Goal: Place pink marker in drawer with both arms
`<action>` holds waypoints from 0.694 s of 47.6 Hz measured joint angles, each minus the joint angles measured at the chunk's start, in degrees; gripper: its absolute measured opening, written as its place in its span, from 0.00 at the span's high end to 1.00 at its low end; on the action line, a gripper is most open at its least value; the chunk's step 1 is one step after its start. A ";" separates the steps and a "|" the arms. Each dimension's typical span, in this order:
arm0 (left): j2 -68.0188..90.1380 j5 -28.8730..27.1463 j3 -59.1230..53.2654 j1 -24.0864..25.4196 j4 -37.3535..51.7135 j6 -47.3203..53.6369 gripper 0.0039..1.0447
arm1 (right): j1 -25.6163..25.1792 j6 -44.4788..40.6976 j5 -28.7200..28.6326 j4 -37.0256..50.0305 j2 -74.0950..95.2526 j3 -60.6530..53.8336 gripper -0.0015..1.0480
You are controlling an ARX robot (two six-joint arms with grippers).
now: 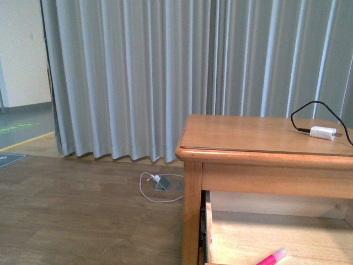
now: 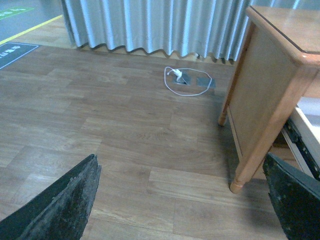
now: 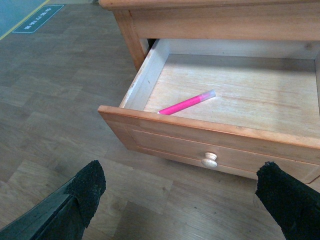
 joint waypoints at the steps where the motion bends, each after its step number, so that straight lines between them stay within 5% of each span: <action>1: 0.00 0.11 0.00 0.00 0.00 -0.04 0.05 | 0.00 0.00 0.00 0.00 0.00 0.00 0.08; 5: -0.07 1.18 -0.24 0.52 0.70 -0.02 0.07 | 0.00 0.00 0.02 0.00 0.00 0.00 0.08; 10: -1.70 4.94 -3.45 3.48 6.99 0.63 0.24 | 0.00 0.00 0.00 0.00 0.00 0.00 0.08; 29: -9.66 5.29 -8.94 3.98 5.11 0.94 0.94 | 0.00 0.00 0.00 0.00 0.00 0.00 0.08; 33: -11.50 5.29 -9.70 3.98 4.04 1.05 0.96 | 0.00 0.00 0.00 0.00 0.00 0.00 0.08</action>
